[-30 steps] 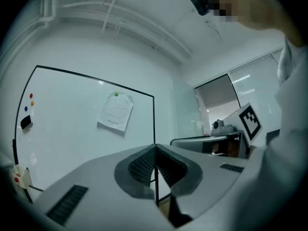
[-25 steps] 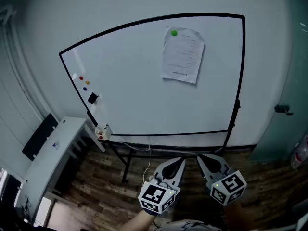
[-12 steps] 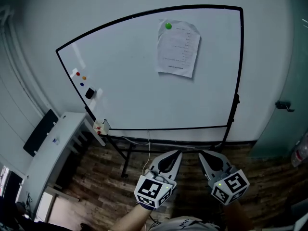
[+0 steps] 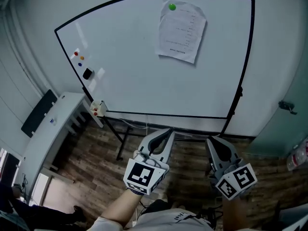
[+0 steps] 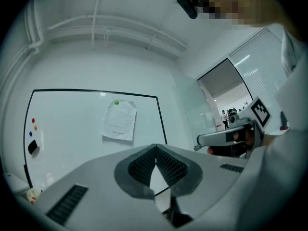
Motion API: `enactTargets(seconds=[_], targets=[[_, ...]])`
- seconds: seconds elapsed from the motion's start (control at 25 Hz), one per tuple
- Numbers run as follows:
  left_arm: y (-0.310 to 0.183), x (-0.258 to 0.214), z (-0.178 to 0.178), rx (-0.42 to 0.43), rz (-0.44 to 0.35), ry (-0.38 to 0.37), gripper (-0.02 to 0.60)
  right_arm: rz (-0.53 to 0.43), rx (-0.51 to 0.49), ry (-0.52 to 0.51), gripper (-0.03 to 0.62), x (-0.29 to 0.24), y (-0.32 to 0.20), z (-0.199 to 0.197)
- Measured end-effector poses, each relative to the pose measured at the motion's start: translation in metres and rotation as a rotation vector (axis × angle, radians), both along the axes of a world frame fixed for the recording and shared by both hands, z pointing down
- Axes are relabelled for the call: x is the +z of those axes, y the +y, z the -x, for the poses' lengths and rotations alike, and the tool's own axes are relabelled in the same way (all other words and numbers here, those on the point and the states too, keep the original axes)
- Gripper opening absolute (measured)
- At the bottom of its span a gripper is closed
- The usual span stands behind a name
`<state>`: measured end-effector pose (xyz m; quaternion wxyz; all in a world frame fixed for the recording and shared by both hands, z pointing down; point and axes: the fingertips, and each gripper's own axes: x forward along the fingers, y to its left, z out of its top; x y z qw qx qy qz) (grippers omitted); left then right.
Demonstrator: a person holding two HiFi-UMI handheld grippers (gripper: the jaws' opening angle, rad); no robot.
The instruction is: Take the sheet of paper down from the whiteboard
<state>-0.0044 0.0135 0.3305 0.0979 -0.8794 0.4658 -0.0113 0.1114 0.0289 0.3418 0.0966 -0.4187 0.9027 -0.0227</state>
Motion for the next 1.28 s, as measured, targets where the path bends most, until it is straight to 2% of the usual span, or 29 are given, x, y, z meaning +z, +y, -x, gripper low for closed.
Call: enactTargets(seconds=[0.28, 0.36, 0.6, 0.8, 0.92, 1.12, 1.28], targets=[[-0.046, -0.010, 0.006, 0.044, -0.021, 0.032, 0.014, -0.037, 0.043, -0.004, 0.014, -0.008, -0.044, 0.005], [-0.065, -0.019, 0.010, 0.065, -0.055, 0.034, 0.014, -0.050, 0.066, -0.009, 0.014, -0.012, -0.064, 0.008], [-0.144, -0.052, 0.030, 0.099, -0.152, 0.015, 0.014, -0.081, 0.118, 0.010, 0.015, -0.034, -0.141, 0.027], [-0.206, -0.073, 0.044, 0.167, -0.169, 0.054, 0.014, -0.094, 0.164, 0.021, 0.014, -0.046, -0.202, 0.046], [-0.237, -0.080, 0.045, 0.197, -0.198, 0.033, 0.014, -0.099, 0.207, 0.023, 0.015, -0.049, -0.235, 0.050], [-0.281, -0.101, 0.038, 0.200, -0.261, -0.009, 0.014, -0.106, 0.243, 0.049, 0.015, -0.058, -0.279, 0.046], [-0.310, -0.126, 0.032, 0.161, -0.318, -0.078, 0.014, -0.136, 0.251, 0.043, 0.017, -0.074, -0.312, 0.037]])
